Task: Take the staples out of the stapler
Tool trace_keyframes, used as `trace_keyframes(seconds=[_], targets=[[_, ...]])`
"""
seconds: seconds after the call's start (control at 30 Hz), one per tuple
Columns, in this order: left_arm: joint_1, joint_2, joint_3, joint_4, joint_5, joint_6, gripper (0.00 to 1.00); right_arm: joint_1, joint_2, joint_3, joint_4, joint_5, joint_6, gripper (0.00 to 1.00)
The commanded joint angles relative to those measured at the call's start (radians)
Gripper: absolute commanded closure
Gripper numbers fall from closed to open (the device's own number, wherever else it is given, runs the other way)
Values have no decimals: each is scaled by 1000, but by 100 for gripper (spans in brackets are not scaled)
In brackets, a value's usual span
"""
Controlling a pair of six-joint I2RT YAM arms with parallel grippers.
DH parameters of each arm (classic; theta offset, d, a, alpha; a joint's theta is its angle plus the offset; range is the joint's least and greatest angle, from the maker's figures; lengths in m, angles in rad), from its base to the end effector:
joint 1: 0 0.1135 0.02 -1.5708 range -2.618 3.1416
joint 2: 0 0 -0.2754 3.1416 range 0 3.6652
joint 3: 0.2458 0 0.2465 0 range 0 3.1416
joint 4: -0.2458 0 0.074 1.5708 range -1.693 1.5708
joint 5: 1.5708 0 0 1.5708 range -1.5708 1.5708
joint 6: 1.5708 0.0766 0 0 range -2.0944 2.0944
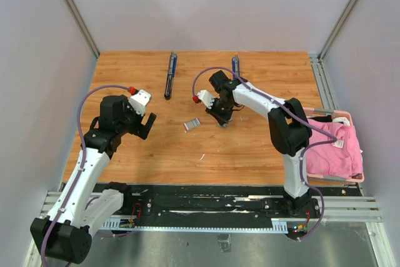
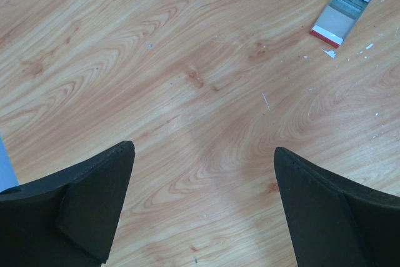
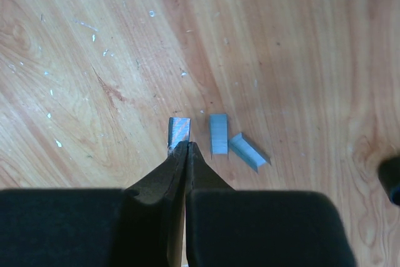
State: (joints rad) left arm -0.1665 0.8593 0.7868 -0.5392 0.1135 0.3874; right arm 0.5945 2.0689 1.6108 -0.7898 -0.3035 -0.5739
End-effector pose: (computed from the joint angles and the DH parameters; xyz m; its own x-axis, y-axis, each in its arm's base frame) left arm 0.2016 -0.0427 0.2784 -0.4276 0.4525 -0.7826 0.4511 0.8570 0.2491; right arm 0.3510 0.2650 0.1640 -0.3269 -0.8464 -0.4203 -0.9414 0.3310 0.0657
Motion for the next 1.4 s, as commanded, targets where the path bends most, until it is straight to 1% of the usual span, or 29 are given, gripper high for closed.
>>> trace_keyframes(seconds=[0.0,0.2,0.57,0.7,1.07,1.37], targets=[[4,3,-4,17,2,4,2,27,-61,35,26,47,158,99],[4,6,-4,18,-3,4,2,74,-51,91,26,121,213,99],[4,11,-6,19,-8,5,2,177,57,282,38,161,343,100],[4,14,-4,19,-10,5,2,212,87,311,62,171,394,100],[4,15,-4,21,-16,6,2,237,100,246,161,194,563,100],[4,18,-6,23,-21,5,2,237,79,154,261,227,698,100]])
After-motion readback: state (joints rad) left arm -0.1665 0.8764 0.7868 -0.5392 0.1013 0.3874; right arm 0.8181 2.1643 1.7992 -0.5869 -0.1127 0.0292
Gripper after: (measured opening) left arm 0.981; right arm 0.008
